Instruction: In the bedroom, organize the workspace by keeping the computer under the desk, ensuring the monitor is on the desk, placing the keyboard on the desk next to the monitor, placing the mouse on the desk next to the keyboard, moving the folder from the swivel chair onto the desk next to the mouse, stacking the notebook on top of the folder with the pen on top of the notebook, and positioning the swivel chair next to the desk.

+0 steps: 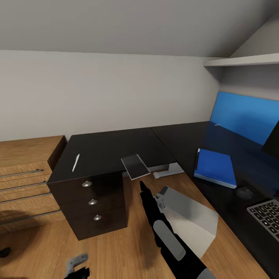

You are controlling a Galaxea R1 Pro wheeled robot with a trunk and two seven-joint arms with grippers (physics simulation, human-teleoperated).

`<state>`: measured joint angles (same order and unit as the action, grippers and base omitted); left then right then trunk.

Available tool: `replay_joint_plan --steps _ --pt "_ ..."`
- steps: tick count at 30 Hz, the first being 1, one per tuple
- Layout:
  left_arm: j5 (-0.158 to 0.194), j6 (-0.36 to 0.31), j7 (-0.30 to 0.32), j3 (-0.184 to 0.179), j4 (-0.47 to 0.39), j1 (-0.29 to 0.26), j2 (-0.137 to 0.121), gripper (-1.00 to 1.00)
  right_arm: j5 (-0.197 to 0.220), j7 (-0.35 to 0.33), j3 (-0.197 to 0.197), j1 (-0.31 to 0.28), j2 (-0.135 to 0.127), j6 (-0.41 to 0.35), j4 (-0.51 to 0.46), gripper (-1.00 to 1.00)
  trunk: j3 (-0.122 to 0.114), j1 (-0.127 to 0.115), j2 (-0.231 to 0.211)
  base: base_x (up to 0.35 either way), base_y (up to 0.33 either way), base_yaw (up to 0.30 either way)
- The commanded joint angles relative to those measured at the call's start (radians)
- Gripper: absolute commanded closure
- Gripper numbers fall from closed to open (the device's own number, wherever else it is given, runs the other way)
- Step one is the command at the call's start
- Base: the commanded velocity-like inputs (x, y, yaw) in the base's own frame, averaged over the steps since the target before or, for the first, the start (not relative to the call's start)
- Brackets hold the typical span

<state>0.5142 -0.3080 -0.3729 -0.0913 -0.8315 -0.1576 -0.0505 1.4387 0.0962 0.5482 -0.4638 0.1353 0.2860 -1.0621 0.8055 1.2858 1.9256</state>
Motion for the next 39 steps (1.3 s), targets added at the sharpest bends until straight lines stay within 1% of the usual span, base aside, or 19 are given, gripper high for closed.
replay_joint_plan --steps 1,3,5,7,9,11,12,13,16,18,39 --pt "-0.019 0.105 -0.007 -0.007 0.02 0.0 -0.002 -1.0 0.008 0.003 0.004 -0.001 0.0 0.007 -0.001 -1.0 0.001 0.0 0.0 0.0 0.0 0.0" --pt "-0.056 0.159 -0.007 -0.008 0.027 0.002 -0.002 -1.0 0.008 0.003 0.004 -0.001 0.0 0.007 -0.001 -1.0 0.001 0.0 0.0 0.0 0.0 0.0" --pt "-0.073 0.18 -0.006 -0.008 0.026 0.008 -0.002 -1.0 0.008 0.003 0.004 -0.001 0.0 0.007 -0.001 -1.0 0.001 0.0 0.0 0.0 0.0 0.0" --pt "-0.082 0.191 0.002 -0.008 0.013 0.017 -0.002 -1.0 0.008 0.004 0.004 -0.001 0.0 0.007 -0.001 -1.0 0.001 0.0 0.0 0.0 0.0 0.0" --pt "-0.086 0.196 0.026 -0.008 -0.027 0.038 -0.01 -1.0 0.007 0.004 0.004 -0.001 0.0 0.007 -0.001 -1.0 0.001 0.0 0.0 0.0 0.0 0.0" --pt "-0.088 0.198 0.076 -0.008 -0.125 0.096 -0.033 -1.0 0.007 0.004 0.003 -0.001 0.0 0.007 -0.001 -1.0 0.001 0.0 0.0 0.0 0.0 0.0" --pt "-0.089 0.196 0.087 -0.008 -0.152 0.113 -0.04 -1.0 0.007 0.004 0.003 -0.001 0.0 0.007 -0.001 -1.0 0.001 0.0 0.0 0.0 0.0 0.0" --pt "-0.088 0.193 0.111 -0.008 -0.221 0.16 -0.057 -1.0 0.007 0.004 0.003 -0.001 0.0 0.007 -0.001 -1.0 0.001 0.0 0.0 0.0 0.0 0.0" --pt "-0.085 0.19 0.128 -0.008 -0.275 0.203 -0.071 -1.0 0.007 0.004 0.003 -0.001 0.0 0.007 -0.001 -1.0 0.001 0.0 0.0 0.0 0.0 0.0" --pt "-0.085 0.189 0.134 -0.008 -0.294 0.218 -0.077 -1.0 0.008 0.004 0.003 -0.001 0.0 0.007 -0.001 -1.0 0.001 0.0 0.0 0.096 0.045 0.0" --pt "-0.083 0.189 0.137 -0.008 -0.296 0.223 -0.077 -1.0 0.009 0.005 0.003 -0.001 0.001 0.006 -0.001 -1.0 0.001 0.0 0.0 0.144 0.096 0.0"
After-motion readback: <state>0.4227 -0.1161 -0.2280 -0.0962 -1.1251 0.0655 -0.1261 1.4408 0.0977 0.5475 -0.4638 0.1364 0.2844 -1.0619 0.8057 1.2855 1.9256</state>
